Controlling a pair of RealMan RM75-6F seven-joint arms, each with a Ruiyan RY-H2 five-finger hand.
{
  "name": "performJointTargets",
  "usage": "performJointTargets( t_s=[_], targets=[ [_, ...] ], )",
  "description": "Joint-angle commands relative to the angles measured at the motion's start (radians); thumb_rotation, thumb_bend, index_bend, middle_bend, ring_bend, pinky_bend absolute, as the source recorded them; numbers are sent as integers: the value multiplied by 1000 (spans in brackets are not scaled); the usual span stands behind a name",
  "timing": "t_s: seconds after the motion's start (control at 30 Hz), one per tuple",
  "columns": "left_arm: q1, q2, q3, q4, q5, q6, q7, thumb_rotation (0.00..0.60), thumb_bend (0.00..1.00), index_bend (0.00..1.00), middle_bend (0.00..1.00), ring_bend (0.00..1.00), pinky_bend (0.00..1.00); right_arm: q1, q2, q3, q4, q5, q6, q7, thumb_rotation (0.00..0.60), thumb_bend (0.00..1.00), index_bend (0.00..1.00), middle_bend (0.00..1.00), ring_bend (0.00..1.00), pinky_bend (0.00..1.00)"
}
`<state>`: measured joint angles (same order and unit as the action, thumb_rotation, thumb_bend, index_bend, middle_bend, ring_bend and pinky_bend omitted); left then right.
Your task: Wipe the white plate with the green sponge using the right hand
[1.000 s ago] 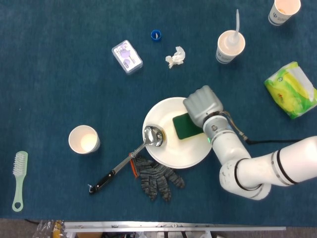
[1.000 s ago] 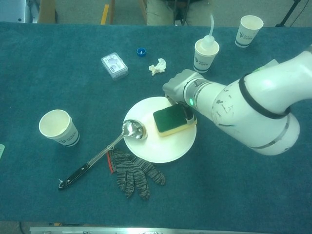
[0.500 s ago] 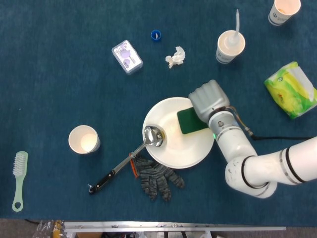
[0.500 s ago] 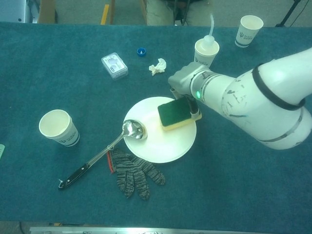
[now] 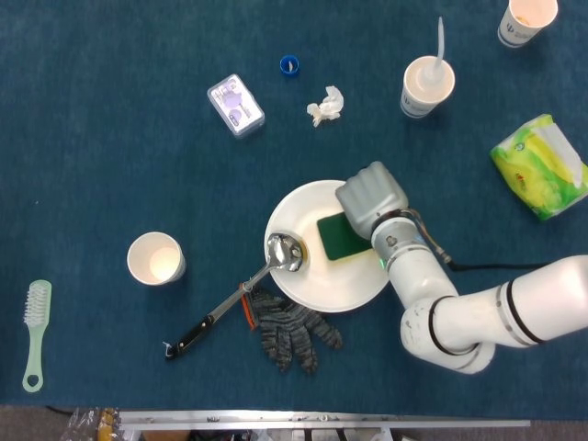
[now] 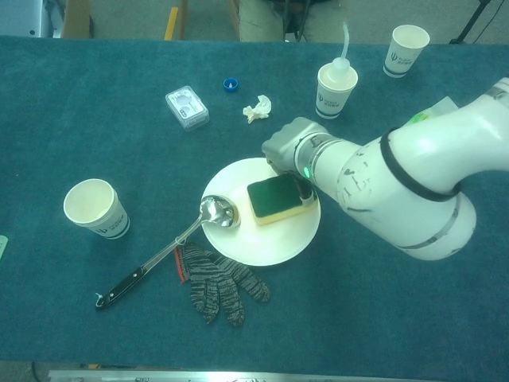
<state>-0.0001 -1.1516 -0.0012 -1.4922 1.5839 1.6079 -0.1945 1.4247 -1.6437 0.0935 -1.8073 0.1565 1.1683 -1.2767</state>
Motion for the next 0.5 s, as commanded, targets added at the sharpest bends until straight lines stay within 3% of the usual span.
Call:
performJointTargets(
  t_s=[0.03,0.27,0.5],
  targets=[
    [-2,-1,1,0,3,-2,1,600,388,302,205,46,87,-1,8,-7,-7,11,14,-15,600,118,447,341,257,467],
    [-4,-4,3,-6,12,-3,9,600,388,302,205,47,87,-8,34,-13,-32,27,42,-44,600,119,447,341,256,467],
    [-4,-2,3,-9,14,1,9,600,388,302,205,47,87,-56,127,-11,-99,-7,44,3,600,119,446,341,256,467]
  ],
)
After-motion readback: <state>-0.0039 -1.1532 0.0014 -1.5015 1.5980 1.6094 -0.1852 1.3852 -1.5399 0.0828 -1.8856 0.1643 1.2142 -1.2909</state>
